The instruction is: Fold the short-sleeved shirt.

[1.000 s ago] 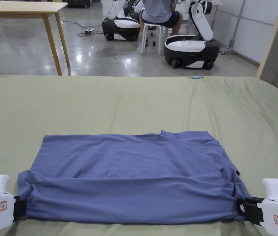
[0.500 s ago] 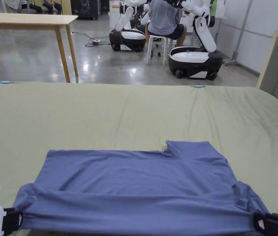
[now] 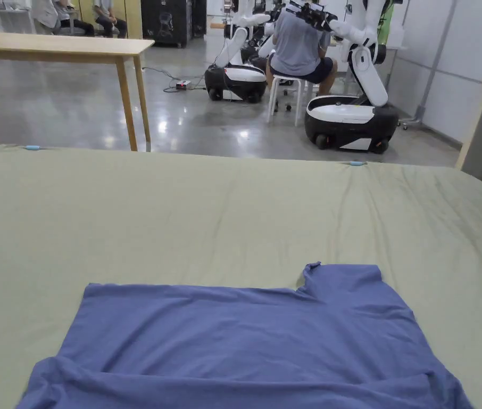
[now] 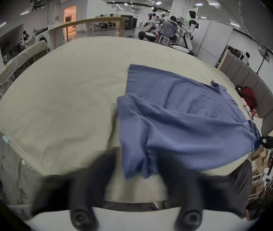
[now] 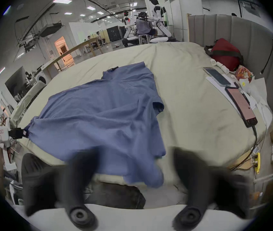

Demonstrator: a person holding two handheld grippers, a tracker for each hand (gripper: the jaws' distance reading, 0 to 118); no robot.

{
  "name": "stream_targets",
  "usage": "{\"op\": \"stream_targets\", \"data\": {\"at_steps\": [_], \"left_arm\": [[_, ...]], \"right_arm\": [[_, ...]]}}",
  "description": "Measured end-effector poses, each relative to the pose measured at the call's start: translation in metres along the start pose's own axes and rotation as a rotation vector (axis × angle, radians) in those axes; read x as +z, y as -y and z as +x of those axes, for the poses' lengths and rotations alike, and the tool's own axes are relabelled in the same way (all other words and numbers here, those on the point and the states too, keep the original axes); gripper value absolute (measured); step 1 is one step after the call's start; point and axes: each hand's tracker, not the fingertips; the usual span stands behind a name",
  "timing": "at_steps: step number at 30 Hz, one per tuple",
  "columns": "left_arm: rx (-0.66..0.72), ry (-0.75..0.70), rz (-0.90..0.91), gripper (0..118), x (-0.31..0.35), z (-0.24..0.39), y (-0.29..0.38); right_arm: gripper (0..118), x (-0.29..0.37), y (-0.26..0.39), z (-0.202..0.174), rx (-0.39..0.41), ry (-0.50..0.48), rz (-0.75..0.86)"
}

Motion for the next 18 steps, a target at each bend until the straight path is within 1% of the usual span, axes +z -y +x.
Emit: {"op": "stream_targets", "data": {"at_steps": [1, 2, 3, 4, 5, 6, 7, 8, 9, 10, 11, 12, 13, 15, 16, 17, 18], "left_arm": [[-0.013, -0.052, 0.006, 118, 0.0, 0.001, -0.003], [-0.031, -0.086, 0.026, 115, 0.003, 0.002, -0.005], [-0.058, -0.077, 0.115, 112, 0.008, 0.0, -0.012], [-0.049, -0.083, 0.089, 111, 0.011, 0.001, -0.018], [-0.041, -0.076, 0.095, 111, 0.013, 0.0, -0.026], [-0.031, -0.058, 0.116, 107, 0.013, 0.0, -0.034], [-0.027, -0.045, 0.129, 97, 0.014, 0.001, -0.042], [-0.033, -0.04, 0.133, 81, 0.012, 0.003, -0.05], [-0.037, -0.04, 0.146, 58, 0.008, 0.005, -0.061], [-0.042, -0.035, 0.162, 11, 0.002, 0.007, -0.072], [-0.055, -0.02, 0.159, 0, -0.005, 0.013, -0.08], [-0.068, -0.013, 0.148, 0, -0.017, 0.017, -0.092], [-0.064, -0.012, 0.146, 0, -0.027, 0.02, -0.1], [-0.088, -0.002, 0.131, 0, -0.051, 0.026, -0.12], [-0.083, -0.008, 0.135, 0, -0.064, 0.03, -0.129], [-0.093, -0.003, 0.12, 0, -0.075, 0.031, -0.138], [-0.098, -0.003, 0.109, 0, -0.089, 0.033, -0.147]], "right_arm": [[114, 0.001, -0.002, 0.0, 0.017, 0.015, 0.012], [113, 0.006, -0.004, 0.001, 0.031, -0.002, 0.112], [114, 0.008, -0.005, 0.002, 0.03, 0.047, 0.101], [114, 0.014, -0.014, 0.007, 0.031, 0.078, 0.113], [113, 0.015, -0.019, 0.008, 0.034, 0.084, 0.158], [110, 0.016, -0.024, 0.01, 0.032, 0.08, 0.18], [97, 0.015, -0.037, 0.004, 0.025, 0.068, 0.179], [76, 0.013, -0.047, 0.0, 0.021, 0.068, 0.191], [47, 0.011, -0.054, -0.003, 0.019, 0.066, 0.212], [9, 0.005, -0.062, -0.005, 0.025, 0.061, 0.223], [0, -0.001, -0.069, -0.007, 0.024, 0.066, 0.235], [0, -0.01, -0.081, -0.011, 0.02, 0.076, 0.235], [0, -0.019, -0.086, -0.013, 0.022, 0.112, 0.258], [0, -0.035, -0.098, -0.018, 0.027, 0.093, 0.236], [0, -0.044, -0.102, -0.013, 0.026, 0.099, 0.232], [0, -0.05, -0.105, -0.013, 0.006, 0.085, 0.218], [0, -0.058, -0.11, -0.012, 0.004, 0.082, 0.209]]}}
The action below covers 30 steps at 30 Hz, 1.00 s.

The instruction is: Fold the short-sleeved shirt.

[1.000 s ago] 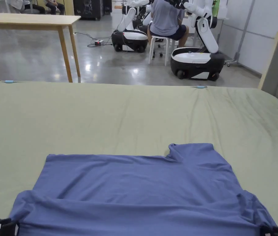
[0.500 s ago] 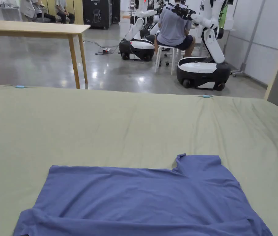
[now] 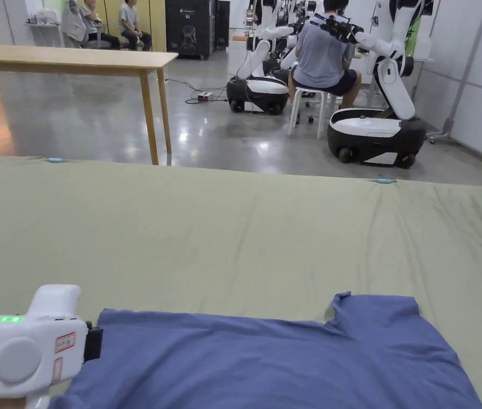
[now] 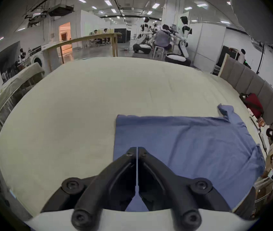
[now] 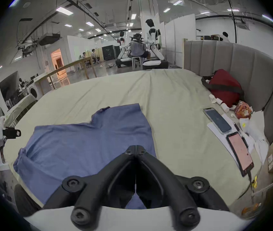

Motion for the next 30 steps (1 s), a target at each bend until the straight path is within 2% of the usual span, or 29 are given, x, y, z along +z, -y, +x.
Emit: {"op": "stream_targets", "data": {"at_steps": [3, 6, 7, 8, 9, 10, 12, 16, 18, 20, 21, 23, 24, 25, 27, 30], "left_arm": [[-0.02, -0.023, -0.062, 0, -0.05, -0.001, -0.017], [-0.032, -0.082, -0.084, 1, -0.084, -0.001, -0.029], [-0.029, -0.087, -0.084, 16, -0.094, -0.003, -0.033], [-0.028, -0.101, -0.094, 43, -0.102, -0.003, -0.037], [-0.031, -0.105, -0.116, 84, -0.11, -0.006, -0.04], [-0.039, -0.117, -0.157, 115, -0.119, -0.007, -0.041], [-0.035, -0.14, -0.132, 111, -0.126, -0.005, -0.04], [-0.057, -0.145, -0.191, 111, -0.146, -0.004, -0.039], [-0.078, -0.149, -0.21, 106, -0.15, -0.006, -0.038], [-0.061, -0.116, -0.213, 94, -0.148, -0.005, -0.038], [-0.049, -0.109, -0.213, 84, -0.136, -0.002, -0.038], [-0.017, -0.082, -0.192, 53, -0.129, 0.0, -0.039], [-0.024, -0.075, -0.19, 53, -0.126, 0.001, -0.039], [-0.034, -0.066, -0.181, 44, -0.12, 0.002, -0.04], [-0.043, -0.01, -0.181, 6, -0.116, 0.005, -0.04], [-0.067, -0.039, -0.185, 5, -0.116, 0.009, -0.04]], "right_arm": [[0, -0.023, -0.005, -0.003, -0.02, -0.011, -0.031], [0, -0.041, -0.006, -0.006, -0.003, -0.011, -0.058], [0, -0.046, -0.006, -0.006, -0.002, -0.017, -0.069], [0, -0.05, -0.006, -0.006, 0.001, -0.017, -0.077], [0, -0.054, -0.006, -0.005, 0.006, -0.017, -0.084], [0, -0.057, -0.007, -0.007, 0.011, -0.015, -0.091], [0, -0.063, -0.008, -0.006, 0.027, -0.006, -0.092], [0, -0.072, -0.011, -0.004, 0.039, 0.005, -0.104], [0, -0.074, -0.014, -0.003, 0.046, 0.009, -0.112], [0, -0.075, -0.017, -0.002, 0.055, 0.014, -0.113], [0, -0.077, -0.019, -0.001, 0.058, 0.014, -0.118], [0, -0.083, -0.025, 0.004, 0.061, 0.014, -0.132], [0, -0.087, -0.028, 0.005, 0.067, 0.015, -0.141], [0, -0.092, -0.032, 0.006, 0.071, 0.02, -0.145], [0, -0.104, -0.04, 0.01, 0.079, 0.012, -0.169], [0, -0.126, -0.054, 0.011, 0.093, 0.012, -0.207]]}}
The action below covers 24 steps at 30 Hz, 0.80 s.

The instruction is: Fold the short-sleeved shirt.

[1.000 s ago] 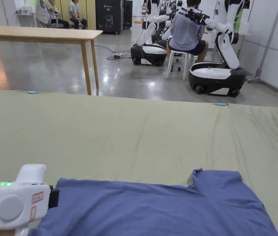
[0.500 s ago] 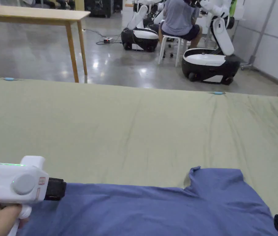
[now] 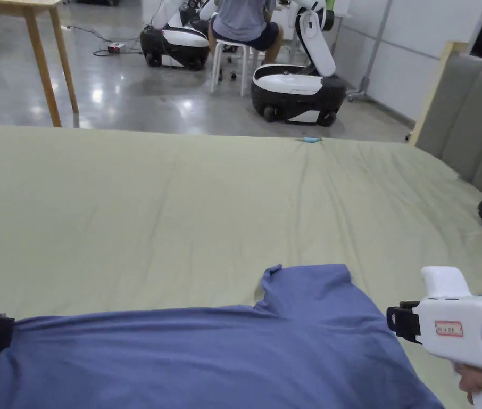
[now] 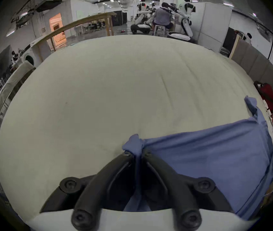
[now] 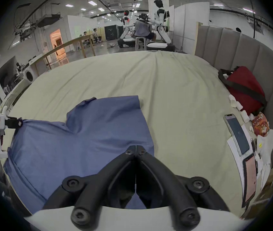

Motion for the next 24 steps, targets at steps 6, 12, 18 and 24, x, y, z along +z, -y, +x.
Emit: {"op": "stream_targets", "data": {"at_steps": [6, 12, 18, 24], "left_arm": [[0.03, 0.015, -0.016, 5, -0.004, -0.004, -0.001], [0.026, 0.008, -0.018, 5, -0.008, -0.006, -0.002], [0.039, 0.006, -0.008, 5, -0.004, -0.008, -0.002], [0.05, 0.045, 0.045, 5, 0.04, -0.016, 0.003]], "right_arm": [[52, -0.041, -0.024, 0.01, -0.017, -0.028, -0.114], [109, -0.069, -0.031, 0.014, 0.0, -0.01, -0.169], [6, -0.067, -0.018, 0.006, 0.055, -0.013, -0.161], [6, -0.01, -0.02, 0.012, -0.016, -0.085, -0.04]]}}
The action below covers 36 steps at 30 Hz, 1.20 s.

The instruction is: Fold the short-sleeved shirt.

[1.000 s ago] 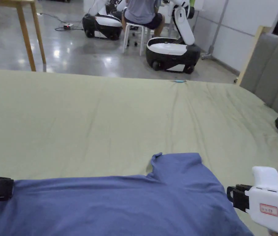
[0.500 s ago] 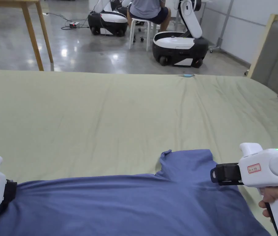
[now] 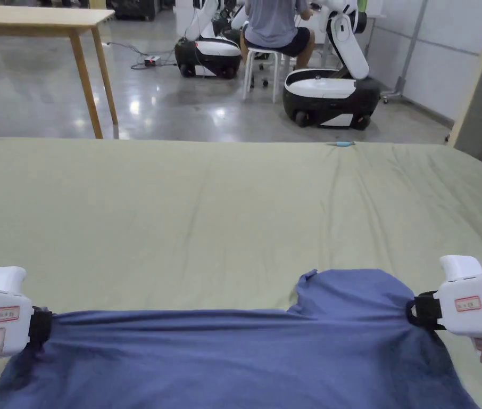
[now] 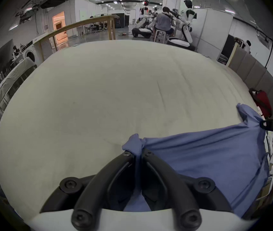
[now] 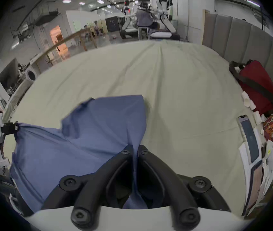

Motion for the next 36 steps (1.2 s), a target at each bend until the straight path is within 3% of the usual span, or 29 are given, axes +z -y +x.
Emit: {"op": "stream_targets", "data": {"at_steps": [8, 17, 23, 32, 33, 34, 35, 36], "left_arm": [[-0.014, 0.041, 0.099, 5, 0.094, -0.009, 0.029], [-0.003, 0.066, 0.22, 5, 0.178, -0.019, 0.122], [-0.011, 0.064, 0.247, 5, 0.194, -0.022, 0.178], [0.025, 0.073, 0.18, 6, 0.174, -0.028, 0.215], [0.025, 0.07, 0.173, 11, 0.172, -0.029, 0.216], [0.023, 0.057, 0.169, 30, 0.17, -0.03, 0.216], [0.023, 0.039, 0.161, 63, 0.165, -0.034, 0.217], [0.026, 0.023, 0.142, 101, 0.161, -0.037, 0.216]], "right_arm": [[6, 0.104, 0.029, -0.005, 0.014, -0.043, 0.124], [6, 0.194, 0.118, -0.019, 0.066, -0.075, 0.204], [6, 0.217, 0.177, -0.038, 0.071, -0.067, 0.199], [6, 0.188, 0.213, -0.02, 0.032, -0.072, 0.11], [6, 0.185, 0.213, -0.019, 0.023, -0.078, 0.094], [6, 0.182, 0.214, -0.017, 0.013, -0.083, 0.085], [11, 0.181, 0.213, -0.015, 0.004, -0.081, 0.075], [28, 0.18, 0.214, -0.014, -0.004, -0.069, 0.063]]}}
